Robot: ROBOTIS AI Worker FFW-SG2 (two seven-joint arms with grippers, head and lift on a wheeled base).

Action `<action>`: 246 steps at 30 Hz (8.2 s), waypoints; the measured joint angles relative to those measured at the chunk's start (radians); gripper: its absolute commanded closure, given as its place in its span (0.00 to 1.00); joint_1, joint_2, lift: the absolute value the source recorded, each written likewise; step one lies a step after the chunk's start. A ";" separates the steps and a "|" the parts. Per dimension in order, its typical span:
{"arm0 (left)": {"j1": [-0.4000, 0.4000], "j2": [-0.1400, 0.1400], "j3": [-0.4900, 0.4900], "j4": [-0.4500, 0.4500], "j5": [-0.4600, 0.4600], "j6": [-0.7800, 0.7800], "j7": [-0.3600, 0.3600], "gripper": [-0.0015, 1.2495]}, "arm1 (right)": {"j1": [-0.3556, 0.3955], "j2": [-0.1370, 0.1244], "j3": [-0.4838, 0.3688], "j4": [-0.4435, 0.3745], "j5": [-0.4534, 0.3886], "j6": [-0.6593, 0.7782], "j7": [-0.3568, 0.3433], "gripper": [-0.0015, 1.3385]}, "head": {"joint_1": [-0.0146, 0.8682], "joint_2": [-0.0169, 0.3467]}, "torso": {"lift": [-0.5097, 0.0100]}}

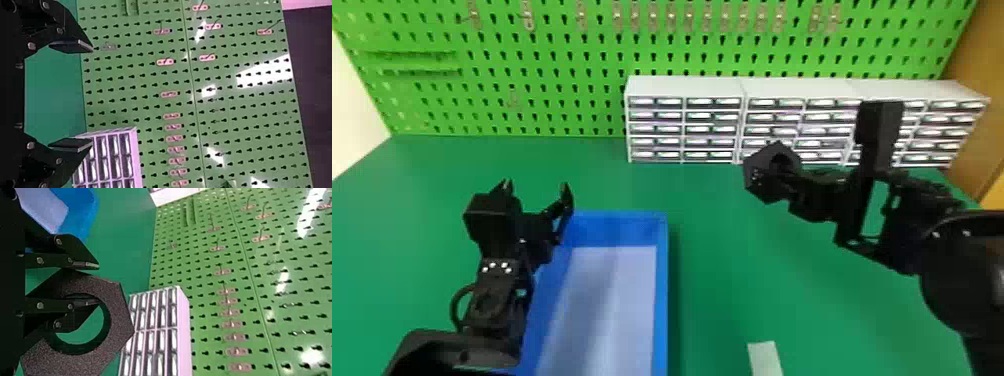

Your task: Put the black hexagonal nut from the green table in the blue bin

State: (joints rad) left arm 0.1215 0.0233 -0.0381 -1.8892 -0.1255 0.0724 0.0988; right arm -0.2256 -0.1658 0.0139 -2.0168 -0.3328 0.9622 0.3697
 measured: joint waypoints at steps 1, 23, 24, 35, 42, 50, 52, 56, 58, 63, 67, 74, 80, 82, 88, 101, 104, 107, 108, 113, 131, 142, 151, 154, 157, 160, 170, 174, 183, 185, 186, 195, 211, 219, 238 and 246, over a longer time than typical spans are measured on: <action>0.000 0.000 0.003 -0.002 -0.001 -0.002 0.004 0.33 | -0.001 -0.003 0.007 0.000 -0.004 0.006 0.000 0.76 | 0.76 0.20 | 0.80; -0.013 0.000 0.069 -0.019 -0.011 -0.004 0.018 0.33 | -0.100 -0.057 0.187 0.064 -0.137 0.095 0.000 0.76 | 0.76 0.20 | 0.80; -0.013 0.000 0.070 -0.019 -0.012 -0.004 0.018 0.33 | -0.107 -0.060 0.200 0.070 -0.146 0.098 0.000 0.76 | 0.76 0.20 | 0.80; -0.016 0.000 0.076 -0.019 -0.016 -0.004 0.018 0.33 | -0.191 -0.089 0.350 0.154 -0.294 0.110 0.000 0.76 | 0.76 0.20 | 0.80; -0.017 0.000 0.080 -0.019 -0.017 -0.003 0.018 0.33 | -0.243 -0.102 0.436 0.215 -0.399 0.093 0.000 0.76 | 0.76 0.20 | 0.80; -0.021 0.001 0.081 -0.019 -0.018 -0.003 0.018 0.33 | -0.281 -0.105 0.505 0.255 -0.471 0.082 0.000 0.76 | 0.76 0.20 | 0.80; -0.022 0.002 0.082 -0.019 -0.019 -0.003 0.018 0.33 | -0.292 -0.104 0.520 0.264 -0.491 0.081 0.000 0.76 | 0.76 0.20 | 0.80; -0.023 0.003 0.083 -0.018 -0.020 -0.003 0.018 0.33 | -0.309 -0.106 0.547 0.280 -0.529 0.073 0.001 0.76 | 0.76 0.20 | 0.80; -0.023 0.004 0.083 -0.018 -0.021 -0.003 0.018 0.33 | -0.317 -0.107 0.560 0.284 -0.538 0.071 0.001 0.76 | 0.76 0.20 | 0.80; -0.023 0.004 0.083 -0.017 -0.022 -0.003 0.018 0.33 | -0.332 -0.106 0.584 0.292 -0.559 0.070 0.002 0.76 | 0.76 0.20 | 0.80; -0.023 0.006 0.082 -0.017 -0.022 -0.003 0.018 0.33 | -0.334 -0.106 0.593 0.295 -0.566 0.070 0.002 0.75 | 0.76 0.20 | 0.80; -0.023 0.006 0.080 -0.017 -0.022 -0.003 0.018 0.33 | -0.330 -0.104 0.591 0.302 -0.572 0.071 0.001 0.16 | 0.76 0.20 | 0.80; -0.023 0.007 0.079 -0.017 -0.023 -0.003 0.018 0.33 | -0.326 -0.103 0.581 0.306 -0.574 0.076 0.001 0.09 | 0.76 0.20 | 0.80; -0.023 0.007 0.079 -0.017 -0.023 -0.003 0.018 0.33 | -0.324 -0.103 0.577 0.306 -0.574 0.077 0.001 0.09 | 0.76 0.20 | 0.80; -0.023 0.008 0.076 -0.016 -0.023 -0.003 0.018 0.33 | -0.317 -0.102 0.556 0.306 -0.574 0.080 0.001 0.09 | 0.76 0.20 | 0.80; -0.023 0.009 0.071 -0.015 -0.023 -0.003 0.018 0.33 | -0.283 -0.087 0.451 0.299 -0.516 0.102 0.002 0.09 | 0.76 0.20 | 0.80; -0.023 0.009 0.070 -0.014 -0.023 -0.003 0.018 0.33 | -0.271 -0.082 0.408 0.293 -0.482 0.112 0.002 0.09 | 0.76 0.20 | 0.80; -0.023 0.009 0.069 -0.014 -0.023 -0.003 0.018 0.33 | -0.260 -0.076 0.365 0.283 -0.444 0.121 0.002 0.09 | 0.76 0.20 | 0.80; -0.023 0.009 0.069 -0.014 -0.022 -0.003 0.018 0.33 | -0.257 -0.074 0.353 0.280 -0.432 0.124 0.002 0.09 | 0.76 0.20 | 0.80; -0.023 0.009 0.067 -0.013 -0.022 -0.003 0.018 0.33 | -0.241 -0.061 0.287 0.261 -0.371 0.136 0.003 0.09 | 0.76 0.20 | 0.80; -0.023 0.009 0.057 -0.005 -0.021 -0.003 0.018 0.33 | -0.181 -0.001 0.077 0.135 -0.080 0.119 0.002 0.09 | 0.76 0.20 | 0.80; -0.024 0.009 0.048 0.001 -0.020 -0.003 0.018 0.33 | -0.097 0.026 -0.027 0.061 -0.002 -0.035 -0.108 0.09 | 0.76 0.20 | 0.80; -0.022 0.009 0.049 0.008 -0.014 0.000 0.018 0.34 | -0.005 0.051 -0.104 0.038 -0.036 -0.202 -0.203 0.09 | 0.76 0.20 | 0.80; -0.021 0.009 0.049 0.012 -0.012 0.001 0.018 0.34 | 0.024 0.058 -0.114 0.031 -0.020 -0.246 -0.226 0.09 | 0.76 0.20 | 0.80; -0.020 0.009 0.047 0.015 -0.009 0.001 0.018 0.34 | 0.052 0.067 -0.119 0.023 0.002 -0.278 -0.238 0.09 | 0.76 0.20 | 0.80; -0.020 0.008 0.044 0.016 -0.007 0.001 0.018 0.34 | 0.075 0.074 -0.119 0.018 0.030 -0.297 -0.240 0.09 | 0.76 0.20 | 0.80; -0.025 0.007 0.037 0.016 0.003 0.001 0.018 0.34 | 0.145 0.088 -0.087 0.013 0.130 -0.340 -0.240 0.09 | 0.76 0.20 | 0.80; -0.026 0.007 0.036 0.016 0.005 0.000 0.018 0.34 | 0.176 0.104 -0.093 0.012 0.167 -0.372 -0.240 0.09 | 0.76 0.20 | 0.80; -0.024 0.007 0.035 0.016 0.009 -0.005 0.018 0.34 | 0.232 0.125 -0.109 0.012 0.214 -0.446 -0.241 0.09 | 0.76 0.20 | 0.80; -0.024 0.007 0.034 0.016 0.010 -0.007 0.018 0.34 | 0.243 0.125 -0.109 0.012 0.223 -0.460 -0.242 0.09 | 0.76 0.20 | 0.80; -0.024 0.007 0.034 0.016 0.011 -0.008 0.018 0.34 | 0.250 0.125 -0.108 0.012 0.229 -0.470 -0.246 0.09 | 0.76 0.20 | 0.80; -0.015 0.007 0.031 0.015 0.016 -0.015 0.018 0.34 | 0.299 0.129 -0.096 0.014 0.248 -0.531 -0.282 0.09 | 0.76 0.20 | 0.80; 0.006 0.007 0.043 -0.003 0.019 -0.017 0.018 0.34 | 0.313 0.125 -0.103 0.015 0.246 -0.533 -0.282 0.09 | 0.76 0.20 | 0.80; 0.017 0.007 0.054 -0.018 0.017 -0.015 0.018 0.34 | 0.316 0.120 -0.109 0.009 0.244 -0.523 -0.282 0.09 | 0.76 0.20 | 0.80; 0.031 0.007 0.071 -0.024 0.021 -0.002 0.018 0.34 | 0.321 0.118 -0.112 0.000 0.239 -0.500 -0.282 0.09 | 0.76 0.20 | 0.80; 0.032 0.007 0.069 -0.024 0.020 -0.002 0.018 0.34 | 0.325 0.118 -0.109 -0.004 0.240 -0.494 -0.282 0.09 | 0.76 0.20 | 0.80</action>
State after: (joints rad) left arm 0.1532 0.0306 0.0311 -1.9129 -0.1057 0.0706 0.1166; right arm 0.0990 -0.0476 -0.0948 -2.0204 -0.0931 0.4677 0.0874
